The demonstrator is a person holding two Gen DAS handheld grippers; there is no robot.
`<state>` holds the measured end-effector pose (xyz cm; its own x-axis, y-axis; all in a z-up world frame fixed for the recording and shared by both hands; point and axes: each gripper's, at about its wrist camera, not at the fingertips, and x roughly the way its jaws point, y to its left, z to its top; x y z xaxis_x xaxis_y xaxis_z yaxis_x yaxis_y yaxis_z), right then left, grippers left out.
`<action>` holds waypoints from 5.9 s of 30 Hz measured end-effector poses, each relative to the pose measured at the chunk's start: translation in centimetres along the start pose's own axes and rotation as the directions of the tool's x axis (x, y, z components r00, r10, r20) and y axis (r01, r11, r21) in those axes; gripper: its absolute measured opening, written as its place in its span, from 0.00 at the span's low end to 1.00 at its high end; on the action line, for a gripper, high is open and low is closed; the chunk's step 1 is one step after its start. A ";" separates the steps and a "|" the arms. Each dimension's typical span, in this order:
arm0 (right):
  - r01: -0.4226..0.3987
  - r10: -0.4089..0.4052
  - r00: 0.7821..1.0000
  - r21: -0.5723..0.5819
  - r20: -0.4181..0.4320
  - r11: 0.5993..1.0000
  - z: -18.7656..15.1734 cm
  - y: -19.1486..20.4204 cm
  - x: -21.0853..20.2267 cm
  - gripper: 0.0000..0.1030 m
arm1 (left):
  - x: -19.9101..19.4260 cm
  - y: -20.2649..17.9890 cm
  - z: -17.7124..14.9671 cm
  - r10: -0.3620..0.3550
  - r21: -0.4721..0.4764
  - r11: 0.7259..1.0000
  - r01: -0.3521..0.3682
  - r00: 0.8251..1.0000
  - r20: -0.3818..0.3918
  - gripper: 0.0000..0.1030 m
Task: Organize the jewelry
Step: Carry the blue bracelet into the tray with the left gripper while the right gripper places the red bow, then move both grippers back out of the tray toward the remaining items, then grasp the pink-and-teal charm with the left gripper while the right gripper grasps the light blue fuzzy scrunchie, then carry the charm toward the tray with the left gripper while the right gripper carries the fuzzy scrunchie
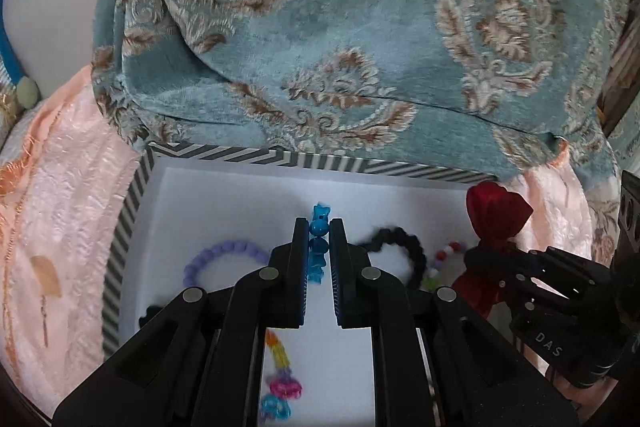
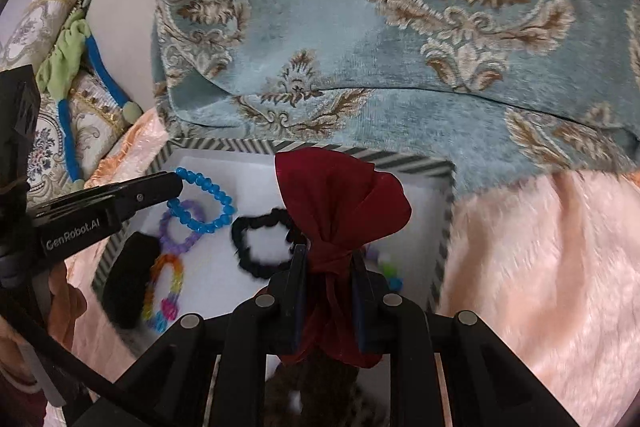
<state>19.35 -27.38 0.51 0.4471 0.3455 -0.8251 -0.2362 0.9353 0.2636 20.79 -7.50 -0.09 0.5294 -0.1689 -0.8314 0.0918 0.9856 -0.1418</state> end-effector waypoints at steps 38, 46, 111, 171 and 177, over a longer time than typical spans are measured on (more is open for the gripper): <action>0.064 -0.064 0.989 0.001 0.130 0.998 -8.2 5.1 -9.3 0.60 | -9.0 1.5 -10.3 0.138 0.010 0.990 -0.139 0.987 0.083 0.40; 0.074 -0.072 0.990 -0.008 0.123 0.997 -11.3 6.6 -11.1 0.61 | -11.4 1.5 -13.5 0.154 0.004 0.988 -0.156 0.983 0.102 0.40; -0.073 0.069 0.997 0.124 0.037 0.990 -18.6 2.5 -8.5 0.45 | -5.0 -0.1 -18.1 -0.075 -0.035 0.997 0.072 0.990 -0.117 0.56; -0.133 0.128 0.975 0.017 0.181 0.991 -15.2 6.2 -15.8 0.19 | -15.9 2.1 -14.0 -0.109 0.027 0.994 0.107 0.989 0.096 0.12; -0.133 0.128 0.976 0.020 0.174 0.991 -14.9 6.0 -15.4 0.19 | -15.7 2.3 -13.5 -0.092 0.027 0.996 0.090 0.991 0.099 0.12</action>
<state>-1.83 -28.23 7.39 0.5565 0.4702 -0.6850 -0.2761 0.8823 0.3813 1.25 -2.51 5.39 0.5996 -0.2586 -0.7573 0.1622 0.9660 -0.2015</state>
